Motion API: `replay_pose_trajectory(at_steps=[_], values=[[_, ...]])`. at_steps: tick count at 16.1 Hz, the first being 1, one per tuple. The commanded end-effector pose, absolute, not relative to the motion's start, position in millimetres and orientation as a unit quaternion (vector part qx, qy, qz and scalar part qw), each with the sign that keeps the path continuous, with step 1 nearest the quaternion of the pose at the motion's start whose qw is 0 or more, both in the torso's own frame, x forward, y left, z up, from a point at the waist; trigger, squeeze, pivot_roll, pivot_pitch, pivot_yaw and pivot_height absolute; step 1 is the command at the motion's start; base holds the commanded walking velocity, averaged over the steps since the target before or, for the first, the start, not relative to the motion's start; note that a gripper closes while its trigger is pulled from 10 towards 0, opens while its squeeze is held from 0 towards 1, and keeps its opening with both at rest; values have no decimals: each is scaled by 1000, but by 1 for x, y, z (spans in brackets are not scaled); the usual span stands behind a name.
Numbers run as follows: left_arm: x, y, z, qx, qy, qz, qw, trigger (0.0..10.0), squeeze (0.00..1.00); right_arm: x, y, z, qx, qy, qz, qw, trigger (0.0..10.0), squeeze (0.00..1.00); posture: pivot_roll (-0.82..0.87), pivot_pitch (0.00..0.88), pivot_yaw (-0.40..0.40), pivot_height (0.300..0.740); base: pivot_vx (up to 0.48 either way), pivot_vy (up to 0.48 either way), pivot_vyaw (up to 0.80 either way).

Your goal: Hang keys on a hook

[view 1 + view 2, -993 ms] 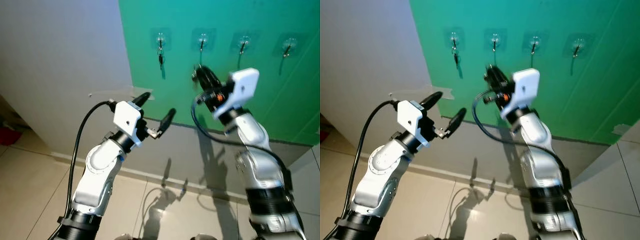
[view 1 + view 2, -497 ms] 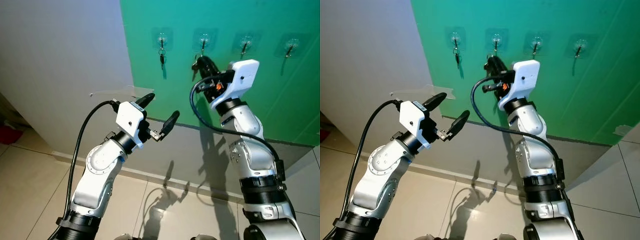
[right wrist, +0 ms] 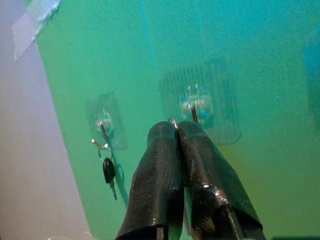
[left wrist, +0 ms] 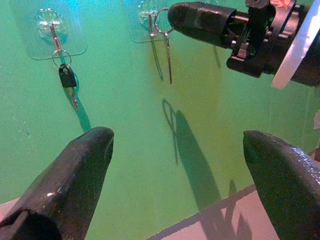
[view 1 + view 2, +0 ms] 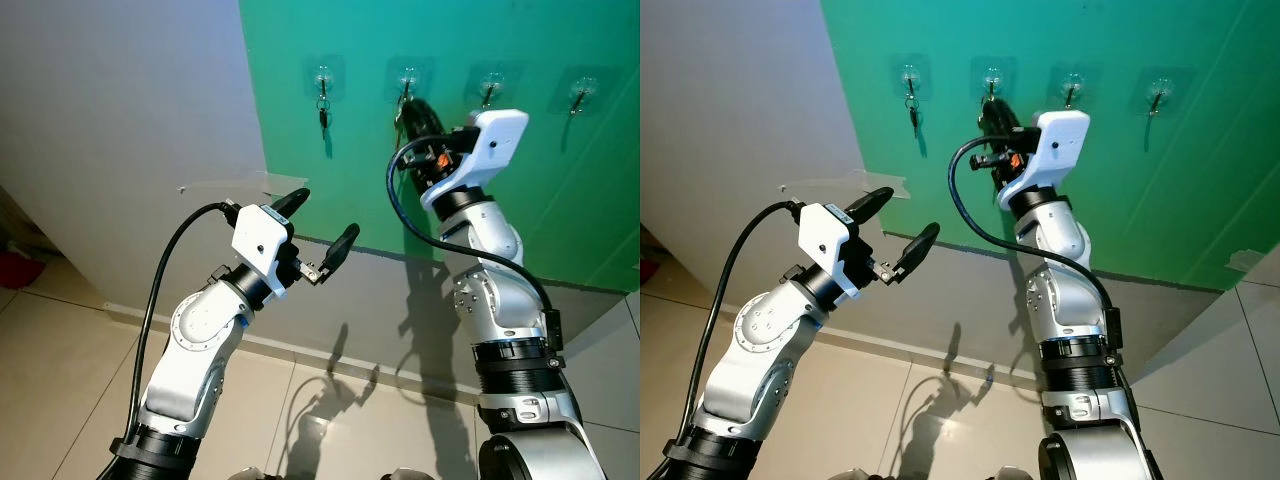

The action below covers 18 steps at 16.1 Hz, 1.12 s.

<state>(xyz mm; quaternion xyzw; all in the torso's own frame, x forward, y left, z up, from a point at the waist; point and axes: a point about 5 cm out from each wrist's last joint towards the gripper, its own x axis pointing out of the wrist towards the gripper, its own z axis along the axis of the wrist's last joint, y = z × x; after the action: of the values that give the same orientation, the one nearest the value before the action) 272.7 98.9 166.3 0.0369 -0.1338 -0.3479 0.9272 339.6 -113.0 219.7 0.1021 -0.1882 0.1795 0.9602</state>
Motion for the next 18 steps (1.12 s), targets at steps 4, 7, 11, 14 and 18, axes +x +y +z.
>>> replay_pose_trajectory(at_steps=[4,7,11,14,18], values=[[271,99,166,46,-131,-351,926,10000,0,346,-110,223,113,-187,176,960,10000,0,-99,44,39,740,0,0,0],[271,101,165,46,-129,-349,927,10000,0,351,-113,221,130,-179,156,963,10000,0,-97,49,38,740,0,0,0],[271,101,165,46,-127,-350,927,10000,0,356,-120,216,131,-164,131,969,10000,0,-97,50,40,740,0,0,0],[271,101,164,47,-126,-350,927,10000,0,357,-124,211,134,-152,116,973,10000,0,-96,45,44,740,0,0,0],[270,101,163,52,-125,-355,925,10000,0,354,-124,204,126,-147,116,974,10000,0,-95,34,47,740,0,0,0]])
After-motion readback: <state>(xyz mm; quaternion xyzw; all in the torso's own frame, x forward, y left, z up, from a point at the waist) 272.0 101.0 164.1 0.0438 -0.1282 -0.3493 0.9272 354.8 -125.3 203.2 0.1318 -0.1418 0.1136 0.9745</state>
